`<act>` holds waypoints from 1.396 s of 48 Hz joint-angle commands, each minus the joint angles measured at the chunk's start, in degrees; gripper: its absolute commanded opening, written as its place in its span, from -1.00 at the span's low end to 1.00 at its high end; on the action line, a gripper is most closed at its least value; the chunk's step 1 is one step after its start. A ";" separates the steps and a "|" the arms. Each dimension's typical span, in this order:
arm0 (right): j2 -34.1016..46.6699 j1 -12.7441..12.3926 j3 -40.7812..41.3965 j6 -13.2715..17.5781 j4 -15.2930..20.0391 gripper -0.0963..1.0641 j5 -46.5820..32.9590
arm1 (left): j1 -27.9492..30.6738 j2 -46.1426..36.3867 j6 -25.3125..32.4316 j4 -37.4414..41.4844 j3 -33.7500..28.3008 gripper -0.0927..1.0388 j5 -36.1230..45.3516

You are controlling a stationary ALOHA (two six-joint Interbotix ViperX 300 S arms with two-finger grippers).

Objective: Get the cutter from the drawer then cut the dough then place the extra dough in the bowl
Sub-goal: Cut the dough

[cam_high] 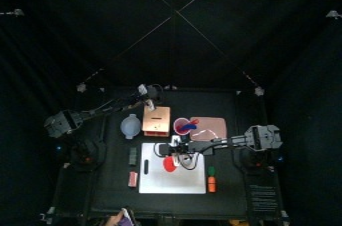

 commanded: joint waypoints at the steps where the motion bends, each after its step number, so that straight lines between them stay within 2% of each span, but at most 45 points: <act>1: -4.92 0.09 1.49 0.09 1.14 -0.24 1.14 | -5.54 -3.96 0.18 -2.20 3.43 0.44 -6.86; 14: -7.65 0.88 3.96 0.09 2.72 -0.20 7.38 | -17.93 -8.88 0.18 -7.29 12.66 0.44 -23.82; 18: -8.00 1.23 4.48 0.18 3.69 -0.07 9.23 | -20.83 -9.32 0.18 -8.26 14.68 0.44 -26.54; 27: -8.61 1.32 4.83 0.18 6.24 0.39 10.55 | -25.75 -9.84 0.26 -11.16 17.67 0.44 -29.97; 33: -8.00 1.67 5.19 0.00 5.89 0.58 10.46 | -27.16 -10.20 0.26 -11.87 18.46 0.44 -31.03; 44: -4.92 1.85 6.50 0.09 4.75 0.59 7.91 | -30.94 -10.37 0.18 -11.95 20.04 0.45 -33.93; 53: -3.16 1.93 6.33 -0.79 4.75 0.58 7.21 | -31.73 -10.28 0.09 -13.80 22.24 0.45 -37.27; 60: -3.69 2.37 6.94 -0.18 4.75 0.56 7.21 | -32.52 -10.37 0.18 -16.44 23.99 0.45 -39.11; 67: -4.22 2.99 7.21 0.00 4.75 0.35 7.29 | -32.87 -10.37 0.09 -18.90 25.66 0.45 -39.46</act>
